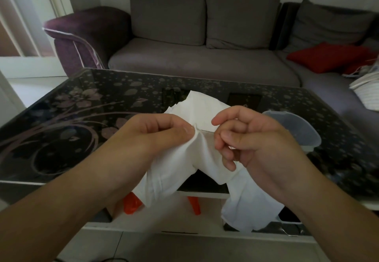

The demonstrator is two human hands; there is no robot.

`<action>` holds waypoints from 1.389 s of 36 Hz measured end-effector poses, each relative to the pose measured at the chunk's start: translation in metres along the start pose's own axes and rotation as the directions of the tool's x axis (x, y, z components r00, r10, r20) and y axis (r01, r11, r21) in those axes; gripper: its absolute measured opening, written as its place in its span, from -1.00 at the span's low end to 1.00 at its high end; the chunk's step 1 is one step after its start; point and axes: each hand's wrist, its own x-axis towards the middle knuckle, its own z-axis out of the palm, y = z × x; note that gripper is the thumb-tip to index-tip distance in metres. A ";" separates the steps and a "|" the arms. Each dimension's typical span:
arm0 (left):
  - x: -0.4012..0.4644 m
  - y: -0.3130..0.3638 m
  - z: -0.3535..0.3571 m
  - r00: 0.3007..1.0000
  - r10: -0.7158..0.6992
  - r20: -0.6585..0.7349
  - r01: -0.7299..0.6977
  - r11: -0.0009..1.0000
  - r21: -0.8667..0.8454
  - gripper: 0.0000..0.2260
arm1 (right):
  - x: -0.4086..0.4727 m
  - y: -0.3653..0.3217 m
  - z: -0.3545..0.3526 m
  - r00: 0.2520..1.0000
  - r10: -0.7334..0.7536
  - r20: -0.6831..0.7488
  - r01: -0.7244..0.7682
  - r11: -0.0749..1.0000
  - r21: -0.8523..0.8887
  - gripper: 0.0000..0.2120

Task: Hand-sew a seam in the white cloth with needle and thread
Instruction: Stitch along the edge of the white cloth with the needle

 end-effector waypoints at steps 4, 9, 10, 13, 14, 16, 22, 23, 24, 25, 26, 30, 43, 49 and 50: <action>0.001 0.000 0.001 1.000 -0.002 0.012 0.002 1.000 -0.006 -0.82 | 0.001 0.000 0.004 1.000 0.000 -0.019 0.001 1.000 0.029 -0.76; 0.003 -0.001 0.004 0.999 0.007 0.035 -0.008 1.000 0.031 -0.82 | -0.001 0.000 0.008 1.000 -0.017 -0.012 0.017 1.000 0.002 -0.77; 0.004 -0.003 0.005 0.999 0.007 0.041 -0.008 0.999 0.035 -0.82 | -0.002 0.000 0.009 1.000 -0.020 -0.010 0.020 1.000 -0.006 -0.77; 0.004 -0.007 0.007 0.999 -0.003 0.051 0.000 0.998 0.061 -0.83 | -0.005 0.001 0.011 0.999 -0.030 -0.021 0.029 0.999 -0.032 -0.79; 0.005 -0.007 0.008 0.999 -0.004 0.048 0.001 0.997 0.077 -0.84 | -0.005 0.001 0.012 0.999 -0.033 -0.029 0.032 0.999 -0.043 -0.80; 0.005 -0.008 0.009 0.999 -0.005 0.040 0.001 0.993 0.115 -0.85 | -0.006 0.001 0.014 0.998 -0.035 -0.045 0.032 0.997 -0.066 -0.81; 0.007 -0.008 0.008 0.999 -0.046 0.020 0.044 0.995 0.085 -0.82 | -0.009 -0.007 0.017 0.996 -0.062 -0.069 0.037 0.946 -0.322 -0.78; 0.007 -0.008 0.008 0.998 -0.061 0.017 0.059 0.996 0.065 -0.81 | -0.009 -0.008 0.017 0.993 -0.088 -0.080 0.045 0.900 -0.434 -0.78; 0.007 -0.009 0.007 0.998 -0.068 0.011 0.067 0.996 0.059 -0.80 | -0.009 -0.007 0.016 0.988 -0.126 -0.094 0.055 0.839 -0.542 -0.77; 0.007 -0.009 0.007 0.998 -0.070 0.005 0.069 0.996 0.062 -0.81 | -0.008 -0.006 0.016 0.979 -0.171 -0.108 0.067 0.779 -0.623 -0.78; 0.007 -0.010 0.006 0.998 -0.070 0.001 0.070 0.995 0.068 -0.81 | -0.007 -0.004 0.016 0.968 -0.216 -0.125 0.076 0.733 -0.676 -0.80; 0.007 -0.011 0.005 0.998 -0.066 -0.005 0.067 0.993 0.102 -0.81 | -0.006 -0.002 0.020 0.936 -0.333 -0.109 0.138 0.636 -0.759 -0.77; 0.007 -0.010 0.009 0.996 -0.090 0.027 0.085 0.986 0.143 -0.81 | -0.004 0.002 0.026 0.940 -0.336 -0.053 0.265 0.820 -0.508 -0.83; 0.008 -0.008 0.011 0.994 -0.107 0.009 0.105 0.983 0.152 -0.82 | -0.007 0.001 0.023 0.947 -0.270 -0.172 0.240 0.954 -0.177 -0.89; 0.008 -0.007 0.012 0.994 -0.108 0.011 0.105 0.983 0.148 -0.82 | -0.007 0.001 0.022 0.947 -0.257 -0.190 0.230 0.961 -0.156 -0.89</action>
